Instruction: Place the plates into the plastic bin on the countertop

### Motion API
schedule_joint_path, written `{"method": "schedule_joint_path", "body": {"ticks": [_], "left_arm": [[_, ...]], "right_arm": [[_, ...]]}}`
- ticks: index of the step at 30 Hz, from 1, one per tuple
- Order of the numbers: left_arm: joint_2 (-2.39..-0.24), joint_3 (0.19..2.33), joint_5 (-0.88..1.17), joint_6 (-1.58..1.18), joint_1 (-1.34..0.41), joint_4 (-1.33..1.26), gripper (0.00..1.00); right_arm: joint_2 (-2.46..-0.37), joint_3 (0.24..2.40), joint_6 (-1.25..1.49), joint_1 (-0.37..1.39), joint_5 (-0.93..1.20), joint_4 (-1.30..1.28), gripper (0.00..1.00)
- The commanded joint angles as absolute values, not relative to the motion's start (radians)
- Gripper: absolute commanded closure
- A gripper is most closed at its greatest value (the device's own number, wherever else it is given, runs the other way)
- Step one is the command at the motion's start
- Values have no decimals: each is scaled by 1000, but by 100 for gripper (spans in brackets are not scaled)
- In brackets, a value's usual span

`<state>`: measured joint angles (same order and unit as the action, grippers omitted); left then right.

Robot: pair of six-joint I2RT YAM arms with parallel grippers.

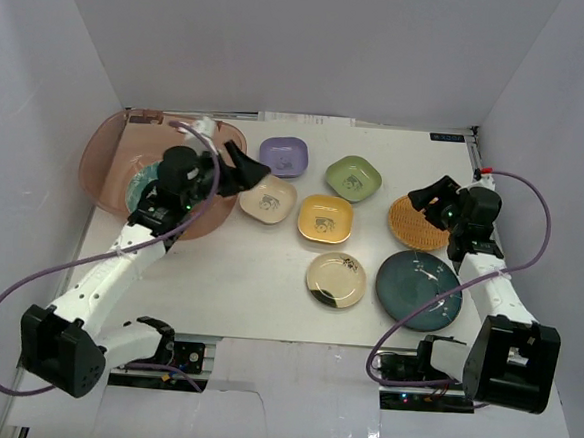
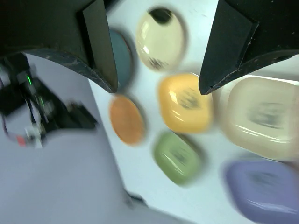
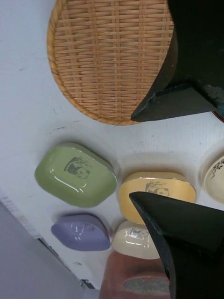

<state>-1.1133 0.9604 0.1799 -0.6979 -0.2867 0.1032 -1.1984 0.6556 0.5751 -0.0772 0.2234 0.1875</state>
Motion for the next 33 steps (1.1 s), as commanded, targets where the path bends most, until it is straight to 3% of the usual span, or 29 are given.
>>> {"method": "schedule_joint_path", "body": {"ticks": [1, 4, 8, 19, 33], "left_arm": [[-1181, 964, 388, -695, -467, 52, 20], [-1352, 977, 469, -706, -683, -49, 26], [-1575, 1113, 488, -651, -819, -48, 31], [-2009, 1442, 577, -611, -887, -6, 37], [-2382, 1888, 604, -509, -917, 296, 34]], "right_arm": [[-1114, 730, 618, -100, 249, 203, 34], [-1056, 749, 624, -110, 238, 173, 41], [-959, 769, 614, -123, 239, 118, 48], [-741, 839, 552, -138, 210, -26, 52], [-732, 850, 541, -92, 313, 1, 51]]}}
